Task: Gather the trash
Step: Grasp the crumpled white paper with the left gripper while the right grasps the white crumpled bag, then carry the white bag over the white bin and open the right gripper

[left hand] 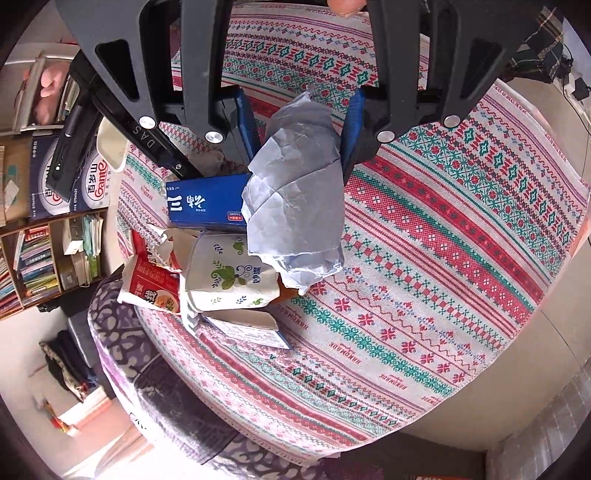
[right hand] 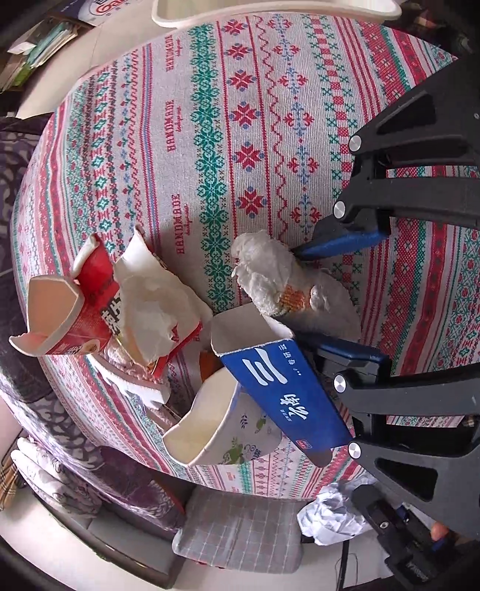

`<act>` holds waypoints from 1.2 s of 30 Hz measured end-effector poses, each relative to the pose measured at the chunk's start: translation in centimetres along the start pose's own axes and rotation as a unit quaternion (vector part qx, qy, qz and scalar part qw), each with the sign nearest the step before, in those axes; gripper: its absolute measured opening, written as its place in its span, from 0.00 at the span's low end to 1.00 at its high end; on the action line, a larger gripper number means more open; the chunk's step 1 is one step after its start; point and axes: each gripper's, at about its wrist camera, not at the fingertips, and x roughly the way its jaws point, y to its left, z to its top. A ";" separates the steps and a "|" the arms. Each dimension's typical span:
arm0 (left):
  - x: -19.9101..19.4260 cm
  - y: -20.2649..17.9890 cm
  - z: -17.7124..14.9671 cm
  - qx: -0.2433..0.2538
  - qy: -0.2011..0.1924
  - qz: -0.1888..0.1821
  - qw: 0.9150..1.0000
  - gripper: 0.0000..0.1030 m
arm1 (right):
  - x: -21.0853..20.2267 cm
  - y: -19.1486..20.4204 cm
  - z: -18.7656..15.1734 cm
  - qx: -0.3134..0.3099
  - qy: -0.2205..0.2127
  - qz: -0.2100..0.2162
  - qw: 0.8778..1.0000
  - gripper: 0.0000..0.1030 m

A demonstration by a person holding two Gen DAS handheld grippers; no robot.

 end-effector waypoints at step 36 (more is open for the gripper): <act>-2.7 -14.9 -4.5 0.182 -0.275 0.033 0.944 0.40 | -18.9 -9.4 -1.3 -0.071 -0.298 -0.076 0.949 0.38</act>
